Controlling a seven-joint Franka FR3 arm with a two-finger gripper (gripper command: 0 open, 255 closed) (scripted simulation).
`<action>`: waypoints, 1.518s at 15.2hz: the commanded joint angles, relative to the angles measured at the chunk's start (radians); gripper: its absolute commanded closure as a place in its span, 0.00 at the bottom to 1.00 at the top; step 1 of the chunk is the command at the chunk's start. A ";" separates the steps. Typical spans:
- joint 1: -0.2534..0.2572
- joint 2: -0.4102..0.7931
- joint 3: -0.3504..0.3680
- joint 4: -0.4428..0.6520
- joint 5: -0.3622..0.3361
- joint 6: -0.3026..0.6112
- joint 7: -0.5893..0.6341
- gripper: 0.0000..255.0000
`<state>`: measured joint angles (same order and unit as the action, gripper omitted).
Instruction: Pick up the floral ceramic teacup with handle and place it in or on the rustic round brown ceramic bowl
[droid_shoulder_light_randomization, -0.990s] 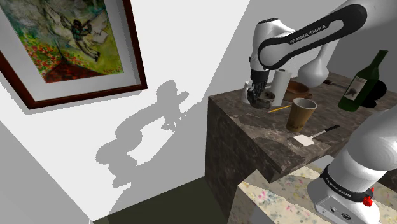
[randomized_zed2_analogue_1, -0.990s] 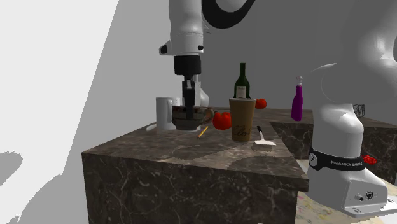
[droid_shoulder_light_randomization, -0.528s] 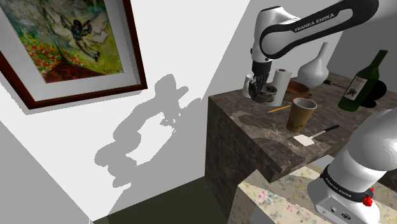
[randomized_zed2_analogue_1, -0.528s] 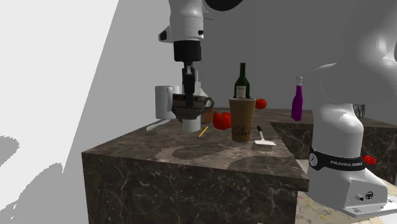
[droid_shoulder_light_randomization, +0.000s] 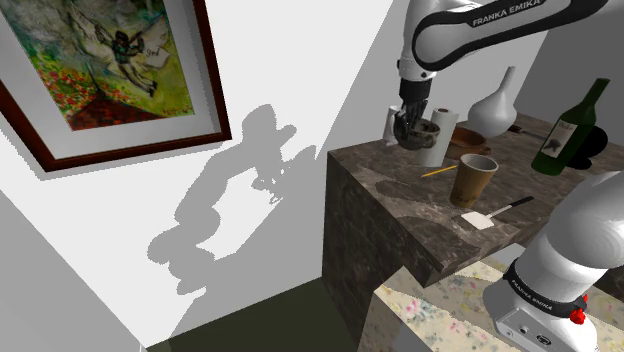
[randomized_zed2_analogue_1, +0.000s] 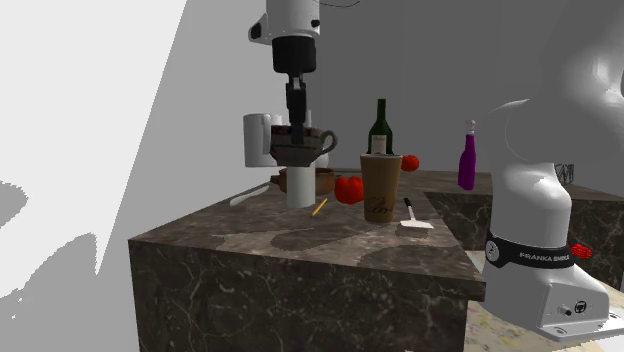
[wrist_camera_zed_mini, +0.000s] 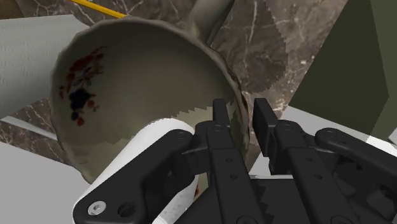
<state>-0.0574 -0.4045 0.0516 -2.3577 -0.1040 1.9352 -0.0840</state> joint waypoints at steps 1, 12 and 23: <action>0.001 -0.007 0.000 0.023 0.002 -0.030 -0.003 1.00; -0.091 0.034 -0.158 0.098 -0.061 -0.036 -0.223 1.00; -0.183 0.202 -0.339 0.291 -0.074 -0.024 -0.495 1.00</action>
<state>-0.2316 -0.2206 -0.2699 -2.0906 -0.1796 1.9121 -0.5497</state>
